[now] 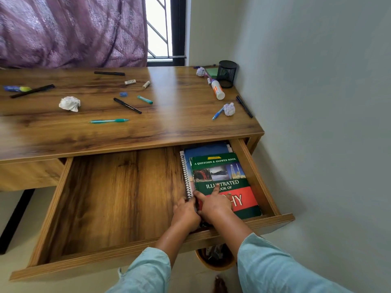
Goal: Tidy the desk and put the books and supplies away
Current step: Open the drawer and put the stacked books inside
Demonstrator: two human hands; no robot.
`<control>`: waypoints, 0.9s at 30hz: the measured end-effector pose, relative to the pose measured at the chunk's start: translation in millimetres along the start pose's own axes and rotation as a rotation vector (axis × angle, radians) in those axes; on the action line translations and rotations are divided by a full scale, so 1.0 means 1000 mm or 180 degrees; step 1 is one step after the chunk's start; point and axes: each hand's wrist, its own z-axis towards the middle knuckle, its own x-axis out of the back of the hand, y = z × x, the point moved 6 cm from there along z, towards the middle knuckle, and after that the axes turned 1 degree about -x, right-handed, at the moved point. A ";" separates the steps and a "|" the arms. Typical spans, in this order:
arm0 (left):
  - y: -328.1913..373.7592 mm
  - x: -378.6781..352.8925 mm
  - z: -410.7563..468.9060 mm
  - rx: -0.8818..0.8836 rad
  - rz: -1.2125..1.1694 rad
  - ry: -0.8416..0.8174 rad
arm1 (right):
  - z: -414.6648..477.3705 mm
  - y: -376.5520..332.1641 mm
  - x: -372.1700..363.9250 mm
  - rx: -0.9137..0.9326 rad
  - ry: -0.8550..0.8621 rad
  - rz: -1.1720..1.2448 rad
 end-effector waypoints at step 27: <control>-0.044 0.154 -0.040 -0.0233 -0.0664 0.1133 | -0.059 -0.104 0.089 0.0858 0.0956 0.0411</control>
